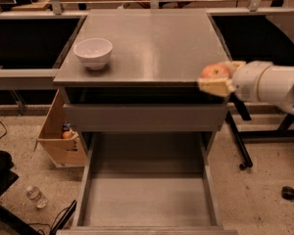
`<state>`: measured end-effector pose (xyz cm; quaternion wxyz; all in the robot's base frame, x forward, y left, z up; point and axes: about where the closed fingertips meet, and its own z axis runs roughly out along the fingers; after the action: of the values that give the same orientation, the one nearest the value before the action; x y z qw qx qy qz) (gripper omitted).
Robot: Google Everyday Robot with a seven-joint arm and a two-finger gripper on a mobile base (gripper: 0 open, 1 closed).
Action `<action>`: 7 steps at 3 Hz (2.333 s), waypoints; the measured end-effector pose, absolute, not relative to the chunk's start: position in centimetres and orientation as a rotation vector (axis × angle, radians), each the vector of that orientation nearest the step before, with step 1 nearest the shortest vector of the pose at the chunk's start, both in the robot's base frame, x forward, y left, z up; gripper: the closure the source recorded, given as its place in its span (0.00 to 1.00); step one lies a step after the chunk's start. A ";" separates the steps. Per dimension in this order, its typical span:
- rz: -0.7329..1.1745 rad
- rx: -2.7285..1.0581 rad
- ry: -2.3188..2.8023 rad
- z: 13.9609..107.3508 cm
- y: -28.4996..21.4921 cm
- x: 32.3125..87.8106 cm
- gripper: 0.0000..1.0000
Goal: Place apple into middle drawer
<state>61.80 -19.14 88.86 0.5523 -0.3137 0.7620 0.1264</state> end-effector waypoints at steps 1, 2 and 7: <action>0.377 -0.796 1.952 79.3 -17.2 58.7 1.00; 0.377 -0.796 1.952 79.3 -17.2 58.7 1.00; 0.629 -0.847 1.958 52.7 -6.4 56.4 1.00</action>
Offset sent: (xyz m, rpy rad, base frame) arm -0.0234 0.0135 -0.0777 -0.0204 0.1357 0.0323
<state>56.40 -6.40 52.68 0.4428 -0.3417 0.7893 0.2535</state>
